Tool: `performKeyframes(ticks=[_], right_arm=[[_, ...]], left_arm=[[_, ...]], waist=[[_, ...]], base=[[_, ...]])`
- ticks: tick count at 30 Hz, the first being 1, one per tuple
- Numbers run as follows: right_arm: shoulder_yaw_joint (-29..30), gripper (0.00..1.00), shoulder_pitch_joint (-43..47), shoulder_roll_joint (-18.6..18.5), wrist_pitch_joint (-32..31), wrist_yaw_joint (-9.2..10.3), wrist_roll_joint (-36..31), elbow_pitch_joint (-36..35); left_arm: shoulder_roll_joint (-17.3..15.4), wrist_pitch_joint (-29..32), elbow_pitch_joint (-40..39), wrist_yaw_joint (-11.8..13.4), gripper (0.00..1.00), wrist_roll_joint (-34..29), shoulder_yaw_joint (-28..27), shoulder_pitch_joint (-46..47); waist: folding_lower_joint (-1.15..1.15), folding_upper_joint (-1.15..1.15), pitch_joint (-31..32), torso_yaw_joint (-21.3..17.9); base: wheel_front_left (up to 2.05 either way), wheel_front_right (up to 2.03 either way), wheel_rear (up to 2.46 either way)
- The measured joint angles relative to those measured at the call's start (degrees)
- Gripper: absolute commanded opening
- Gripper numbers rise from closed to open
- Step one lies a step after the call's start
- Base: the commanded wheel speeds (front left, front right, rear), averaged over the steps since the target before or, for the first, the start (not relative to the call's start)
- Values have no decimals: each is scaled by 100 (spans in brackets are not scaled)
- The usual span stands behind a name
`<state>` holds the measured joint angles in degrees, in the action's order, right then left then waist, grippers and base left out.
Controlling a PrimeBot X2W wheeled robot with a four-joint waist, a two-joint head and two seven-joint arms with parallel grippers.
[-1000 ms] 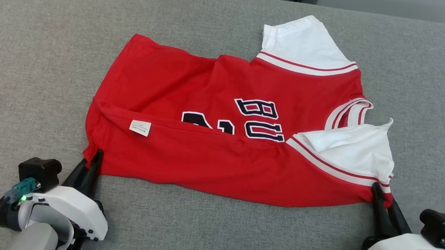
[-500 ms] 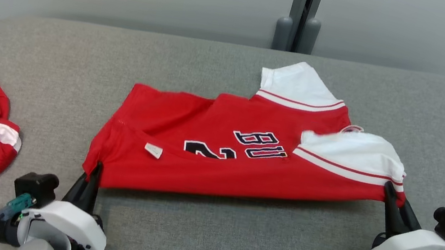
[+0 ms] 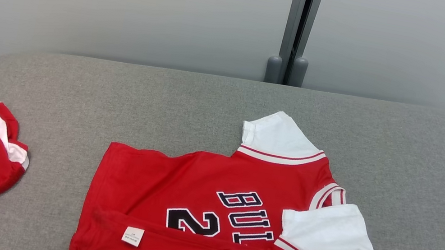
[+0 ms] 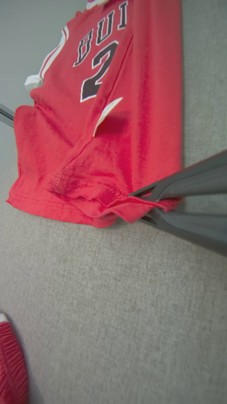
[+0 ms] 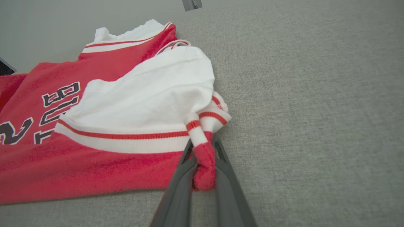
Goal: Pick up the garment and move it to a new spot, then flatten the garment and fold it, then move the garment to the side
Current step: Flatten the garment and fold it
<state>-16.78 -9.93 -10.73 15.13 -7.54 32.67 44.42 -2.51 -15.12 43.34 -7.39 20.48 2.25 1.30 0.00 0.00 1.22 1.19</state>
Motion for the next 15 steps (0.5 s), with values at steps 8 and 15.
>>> performKeyframes(ticks=[8,15], right_arm=[[71,100,94,-48,0,4,-188,-108],[552,100,-436,-79,1,4,-690,-542]], left_arm=[[-29,-1,-381,142,100,-54,90,-94],[-36,-1,-690,213,100,-377,-123,650]], waist=[[0,0,-261,-21],[0,0,-593,-36]], base=[[0,0,0],[0,0,0]])
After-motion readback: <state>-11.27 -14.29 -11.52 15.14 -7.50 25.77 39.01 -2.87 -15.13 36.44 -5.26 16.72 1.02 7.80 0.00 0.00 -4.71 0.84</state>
